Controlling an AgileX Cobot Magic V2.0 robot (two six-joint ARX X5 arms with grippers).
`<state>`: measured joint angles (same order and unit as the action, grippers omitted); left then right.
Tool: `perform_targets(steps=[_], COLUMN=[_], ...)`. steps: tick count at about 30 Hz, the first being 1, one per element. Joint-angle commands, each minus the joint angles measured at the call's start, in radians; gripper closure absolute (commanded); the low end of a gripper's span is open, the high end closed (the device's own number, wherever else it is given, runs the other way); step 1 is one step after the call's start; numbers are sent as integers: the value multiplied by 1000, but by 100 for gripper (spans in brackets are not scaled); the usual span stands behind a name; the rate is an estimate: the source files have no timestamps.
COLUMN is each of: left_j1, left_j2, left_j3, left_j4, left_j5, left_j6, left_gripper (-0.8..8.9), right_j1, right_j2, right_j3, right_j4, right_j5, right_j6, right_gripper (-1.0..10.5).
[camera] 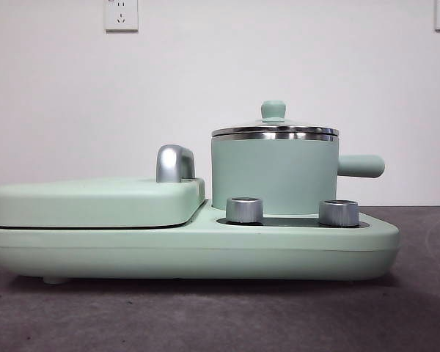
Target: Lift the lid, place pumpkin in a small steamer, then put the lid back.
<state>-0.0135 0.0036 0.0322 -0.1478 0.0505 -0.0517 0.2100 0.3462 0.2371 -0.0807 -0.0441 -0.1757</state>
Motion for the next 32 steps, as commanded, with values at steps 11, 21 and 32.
perform_targets(steps=[11, 21, 32], left_j1=[2, 2, 2], left_j2=[2, 0, 1], left_j3=[-19, -19, -19], left_j4=[13, 12, 12], left_j5=[-2, -2, -2], left_j6=[6, 7, 6], left_gripper=[807, 807, 807], right_j1=[-149, -165, -166], right_j2=[-343, -343, -343], right_j3=[-225, -225, -225], right_j4=[8, 6, 6], right_j5=[81, 77, 77], right_j6=[97, 97, 97], right_gripper=[928, 928, 928])
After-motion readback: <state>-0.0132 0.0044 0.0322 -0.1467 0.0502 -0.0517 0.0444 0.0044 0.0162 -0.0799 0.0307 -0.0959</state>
